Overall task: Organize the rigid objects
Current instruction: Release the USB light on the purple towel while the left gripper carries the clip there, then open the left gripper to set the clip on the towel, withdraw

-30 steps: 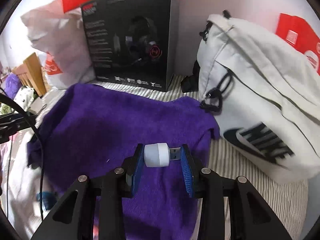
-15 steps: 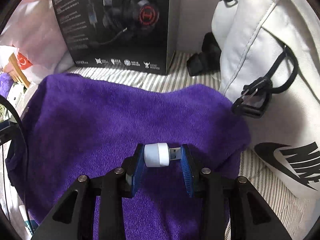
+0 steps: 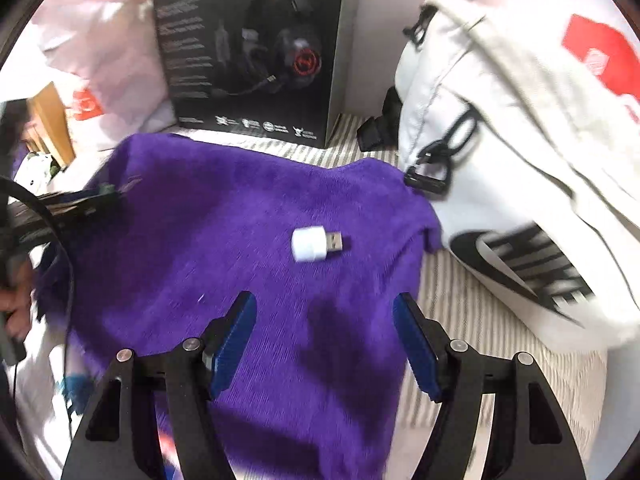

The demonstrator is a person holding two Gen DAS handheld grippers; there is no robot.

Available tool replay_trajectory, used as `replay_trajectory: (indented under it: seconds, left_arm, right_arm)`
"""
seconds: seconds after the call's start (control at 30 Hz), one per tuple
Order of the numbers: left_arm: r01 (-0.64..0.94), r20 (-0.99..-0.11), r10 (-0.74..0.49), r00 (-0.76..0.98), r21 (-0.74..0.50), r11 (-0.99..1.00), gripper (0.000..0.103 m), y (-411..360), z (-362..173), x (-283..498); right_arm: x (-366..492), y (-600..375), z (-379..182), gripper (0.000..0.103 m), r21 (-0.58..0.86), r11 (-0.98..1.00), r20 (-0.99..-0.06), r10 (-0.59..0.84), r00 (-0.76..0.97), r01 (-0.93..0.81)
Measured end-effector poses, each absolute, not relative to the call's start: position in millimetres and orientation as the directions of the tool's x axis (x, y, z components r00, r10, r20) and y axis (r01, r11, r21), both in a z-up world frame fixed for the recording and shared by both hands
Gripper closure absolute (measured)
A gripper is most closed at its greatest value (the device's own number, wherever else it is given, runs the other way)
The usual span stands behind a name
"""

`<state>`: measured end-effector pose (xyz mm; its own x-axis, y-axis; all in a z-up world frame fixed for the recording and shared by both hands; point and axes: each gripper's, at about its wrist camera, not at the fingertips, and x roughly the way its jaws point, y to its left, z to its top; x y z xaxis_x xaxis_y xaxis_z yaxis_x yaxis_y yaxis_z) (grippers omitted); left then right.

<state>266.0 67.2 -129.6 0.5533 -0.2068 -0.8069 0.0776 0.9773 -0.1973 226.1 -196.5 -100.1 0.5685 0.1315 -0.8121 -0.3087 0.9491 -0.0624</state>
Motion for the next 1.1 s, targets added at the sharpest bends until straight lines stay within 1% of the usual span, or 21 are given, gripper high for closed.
replay_trajectory:
  seconds: [0.13,0.23,0.3,0.33,0.37,0.4,0.53,0.7,0.9,0.93,1.0,1.03,1.07,1.1]
  left_arm:
    - [0.094,-0.823,-0.157,0.546,-0.127,0.988,0.064,54,-135,270]
    - [0.102,-0.831,-0.114,0.544,-0.069,0.992,0.064,47,-136,270]
    - [0.115,-0.839,-0.104,0.534,-0.050,0.992,0.060,44,-136,270]
    - [0.122,-0.844,-0.103,0.527,-0.045,0.992,0.055,43,-136,269]
    - [0.126,-0.849,-0.097,0.520,-0.036,0.991,0.052,41,-136,268]
    - [0.127,-0.853,-0.090,0.515,-0.028,0.991,0.051,40,-136,267]
    - [0.131,-0.863,-0.070,0.500,-0.004,0.991,0.043,36,-137,259]
    - [0.122,-0.864,-0.081,0.496,-0.023,0.992,0.043,36,-132,239]
    - [0.171,-0.824,-0.109,0.556,-0.015,0.985,0.043,30,-99,184]
    - [0.185,-0.817,-0.123,0.563,-0.020,0.983,0.041,28,-95,172]
    - [0.218,-0.801,-0.157,0.577,-0.034,0.975,0.033,24,-88,146]
    - [0.240,-0.793,-0.180,0.582,-0.044,0.970,0.025,22,-86,134]
    - [0.264,-0.783,-0.202,0.588,-0.050,0.963,0.022,19,-84,121]
    - [0.284,-0.776,-0.216,0.593,-0.049,0.958,0.022,14,-84,112]
  right_arm:
    - [194,-208,-92,0.029,-0.042,0.953,-0.803,0.147,0.578,-0.300]
    - [177,-217,-88,0.029,-0.032,0.956,-0.805,0.148,0.575,-0.290]
    - [167,-221,-87,0.029,-0.030,0.958,-0.805,0.145,0.576,-0.284]
    - [162,-224,-85,0.029,-0.030,0.959,-0.804,0.144,0.577,-0.280]
    - [157,-226,-84,0.029,-0.028,0.961,-0.803,0.142,0.579,-0.274]
    - [153,-229,-84,0.029,-0.024,0.963,-0.802,0.142,0.580,-0.269]
    - [137,-236,-81,0.029,-0.008,0.968,-0.798,0.145,0.586,-0.250]
    - [119,-245,-77,0.029,0.024,0.974,-0.784,0.160,0.600,-0.227]
    - [98,-251,-73,0.029,0.051,0.976,-0.772,0.174,0.612,-0.214]
    - [95,-251,-73,0.029,0.056,0.975,-0.770,0.178,0.613,-0.213]
    - [87,-252,-73,0.029,0.061,0.975,-0.765,0.184,0.617,-0.215]
    - [84,-252,-73,0.028,0.060,0.974,-0.764,0.186,0.618,-0.218]
    - [80,-252,-73,0.028,0.056,0.974,-0.762,0.184,0.621,-0.220]
    - [77,-252,-73,0.028,0.052,0.974,-0.760,0.181,0.624,-0.220]
